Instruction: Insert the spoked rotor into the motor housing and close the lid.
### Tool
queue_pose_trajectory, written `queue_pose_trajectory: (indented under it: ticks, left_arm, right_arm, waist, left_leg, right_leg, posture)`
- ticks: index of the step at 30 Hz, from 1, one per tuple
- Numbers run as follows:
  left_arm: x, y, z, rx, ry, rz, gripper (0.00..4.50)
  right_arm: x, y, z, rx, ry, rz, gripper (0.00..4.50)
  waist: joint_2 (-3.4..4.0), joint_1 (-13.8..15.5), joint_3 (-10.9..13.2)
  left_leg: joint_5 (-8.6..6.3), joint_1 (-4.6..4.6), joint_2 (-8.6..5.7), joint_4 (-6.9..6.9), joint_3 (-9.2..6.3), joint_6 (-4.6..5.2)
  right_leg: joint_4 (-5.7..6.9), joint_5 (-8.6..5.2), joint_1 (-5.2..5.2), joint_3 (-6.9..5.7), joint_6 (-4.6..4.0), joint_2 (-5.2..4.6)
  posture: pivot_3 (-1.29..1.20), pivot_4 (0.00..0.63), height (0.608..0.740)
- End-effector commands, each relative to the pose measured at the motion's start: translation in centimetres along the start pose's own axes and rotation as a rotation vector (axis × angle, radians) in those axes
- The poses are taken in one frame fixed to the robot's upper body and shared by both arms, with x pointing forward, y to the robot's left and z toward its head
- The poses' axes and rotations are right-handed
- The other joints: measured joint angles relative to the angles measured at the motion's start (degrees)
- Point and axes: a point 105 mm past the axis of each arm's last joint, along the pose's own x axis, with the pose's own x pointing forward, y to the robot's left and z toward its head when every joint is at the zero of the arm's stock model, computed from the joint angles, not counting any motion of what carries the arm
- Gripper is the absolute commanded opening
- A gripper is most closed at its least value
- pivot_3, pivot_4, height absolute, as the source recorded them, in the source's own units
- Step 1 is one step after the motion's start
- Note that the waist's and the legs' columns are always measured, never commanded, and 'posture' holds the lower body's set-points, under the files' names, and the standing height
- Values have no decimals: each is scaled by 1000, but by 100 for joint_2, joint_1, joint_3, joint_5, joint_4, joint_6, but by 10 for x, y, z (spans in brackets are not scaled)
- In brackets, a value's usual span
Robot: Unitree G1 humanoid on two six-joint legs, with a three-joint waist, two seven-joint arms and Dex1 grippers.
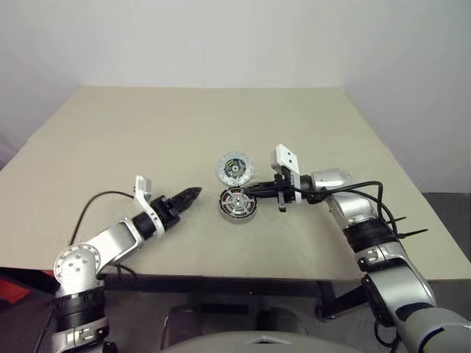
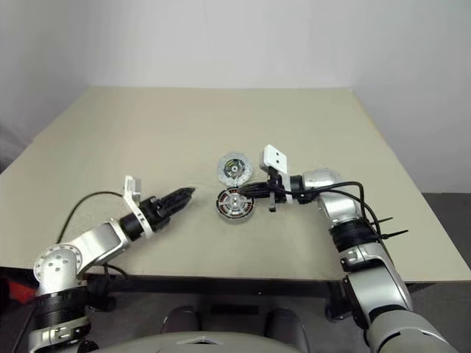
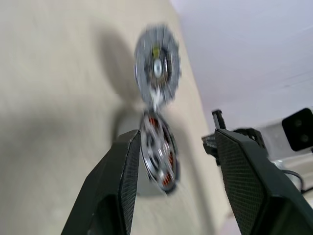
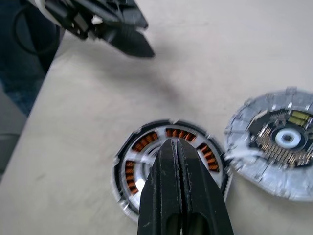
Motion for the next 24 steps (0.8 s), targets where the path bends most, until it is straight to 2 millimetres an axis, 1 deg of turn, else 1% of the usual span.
queue_pose_trajectory:
  ticks: [1,3,4,9,11,14,15,18,20,22,24]
  left_arm:
    - [3,-12,13,99,-34,-23,2563]
    - [3,-11,17,112,-49,-9,2563]
    - [2,-11,19,115,-55,-5,2563]
    - [1,-9,25,136,-88,12,2563]
    - [1,-10,27,147,-91,15,2563]
    - [1,-7,30,151,-96,29,2563]
    - [1,-5,31,149,-99,33,2563]
    - [2,-3,32,147,-100,35,2563]
    - [5,-4,30,153,-89,28,2563]
    - [7,-4,29,155,-83,22,2563]
    - [9,-4,28,159,-78,22,2563]
  right_arm:
    - [11,-8,8,-29,-15,-27,0]
    - [19,-7,2,-2,-15,-36,0]
    - [22,-7,-2,11,-10,-44,0]
    - [37,-3,-35,56,54,-109,0]
    - [37,0,-37,55,44,-110,0]
    - [31,2,-26,47,10,-90,0]
    - [27,1,-19,29,-2,-76,0]
    - [19,1,-1,-6,-37,-53,0]
    - [11,0,15,-87,-48,-32,0]
    - [4,0,30,-160,-42,-6,0]
    - [-1,-1,39,-220,-18,20,0]
  waist:
    - [0,-19,0]
    - [1,-44,1]
    - [1,-56,1]
    - [2,-59,1]
    - [0,-59,0]
    - [0,-59,0]
    - [1,-59,0]
    - [2,-51,2]
    - [3,-54,2]
    - [3,-55,2]
    - [4,-57,3]
  left_leg:
    - [0,0,-1,0,0,1]
    - [-1,-1,0,-1,0,0]
    - [-1,-2,0,-3,0,0]
    - [-1,-2,2,-6,0,-4]
    - [-1,5,2,-6,1,-5]
    - [0,8,1,-5,1,-6]
    - [0,8,1,-4,0,-6]
    - [0,6,0,-4,0,-7]
    - [0,4,0,-4,0,-6]
    - [0,1,1,-6,0,-6]
    - [0,-1,1,-8,1,-6]
  right_leg:
    - [0,0,0,1,-1,0]
    - [0,5,-1,1,-9,0]
    - [0,20,-2,1,-34,0]
    - [1,23,-5,1,-39,1]
    - [3,22,-2,2,-38,2]
    - [3,11,1,4,-19,2]
    - [4,3,1,4,-6,2]
    - [5,3,1,4,-6,1]
    - [4,22,-1,4,-37,2]
    - [3,22,-3,4,-38,2]
    - [3,22,-7,4,-38,2]
  posture:
    - [0,0,740]
    - [0,0,740]
    - [0,0,740]
    - [0,0,740]
    - [0,0,740]
    - [0,0,740]
    - [0,0,740]
    - [0,0,740]
    - [0,0,740]
    - [0,0,740]
    - [0,0,740]
